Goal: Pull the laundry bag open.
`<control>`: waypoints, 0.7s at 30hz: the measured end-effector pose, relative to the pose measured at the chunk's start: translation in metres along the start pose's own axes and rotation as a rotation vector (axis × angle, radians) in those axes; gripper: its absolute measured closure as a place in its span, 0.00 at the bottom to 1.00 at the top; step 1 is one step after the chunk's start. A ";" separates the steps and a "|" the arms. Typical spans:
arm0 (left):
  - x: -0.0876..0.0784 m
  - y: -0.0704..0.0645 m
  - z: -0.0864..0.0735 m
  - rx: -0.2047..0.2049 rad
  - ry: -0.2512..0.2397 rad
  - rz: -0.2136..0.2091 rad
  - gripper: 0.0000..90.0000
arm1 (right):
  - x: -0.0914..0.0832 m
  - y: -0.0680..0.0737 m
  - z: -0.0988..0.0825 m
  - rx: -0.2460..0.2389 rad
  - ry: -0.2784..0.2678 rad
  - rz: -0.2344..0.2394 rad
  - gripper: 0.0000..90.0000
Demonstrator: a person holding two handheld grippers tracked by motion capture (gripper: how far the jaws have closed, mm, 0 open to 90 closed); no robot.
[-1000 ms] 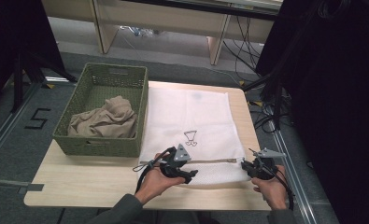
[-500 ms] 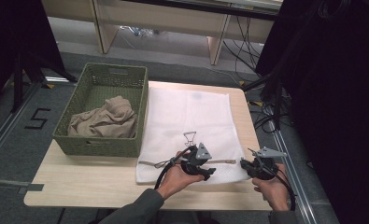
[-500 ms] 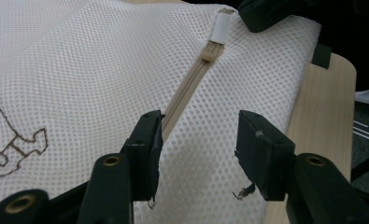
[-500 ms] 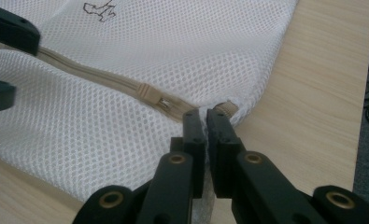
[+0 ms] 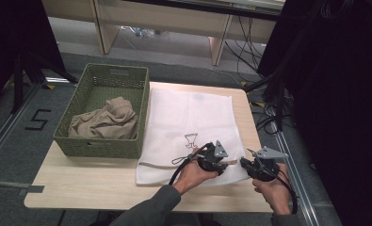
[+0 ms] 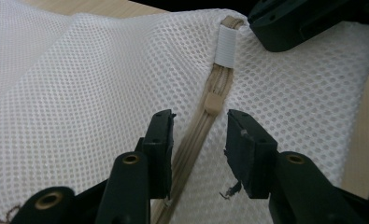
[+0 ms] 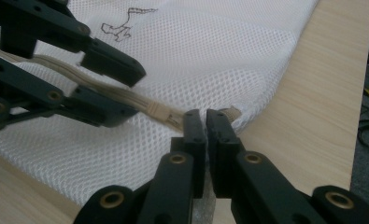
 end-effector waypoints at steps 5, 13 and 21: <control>0.012 -0.005 0.001 0.024 0.044 -0.006 0.71 | 0.000 0.003 0.003 -0.028 0.011 -0.003 0.98; 0.024 -0.008 -0.003 0.027 0.110 -0.030 0.88 | 0.002 0.008 0.003 -0.037 0.028 0.013 0.99; 0.024 -0.006 -0.004 0.039 0.123 -0.040 0.90 | 0.003 0.007 0.003 -0.043 0.026 0.010 0.99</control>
Point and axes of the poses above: each handheld gripper's, and its own axes: x roughly forward along the jaws, z roughly out of its top, y roughly to its left, the point moved 6 cm from there along x, roughly forward along the jaws, and after that the axes turned 11 degrees about -x, right-handed, at the moved point
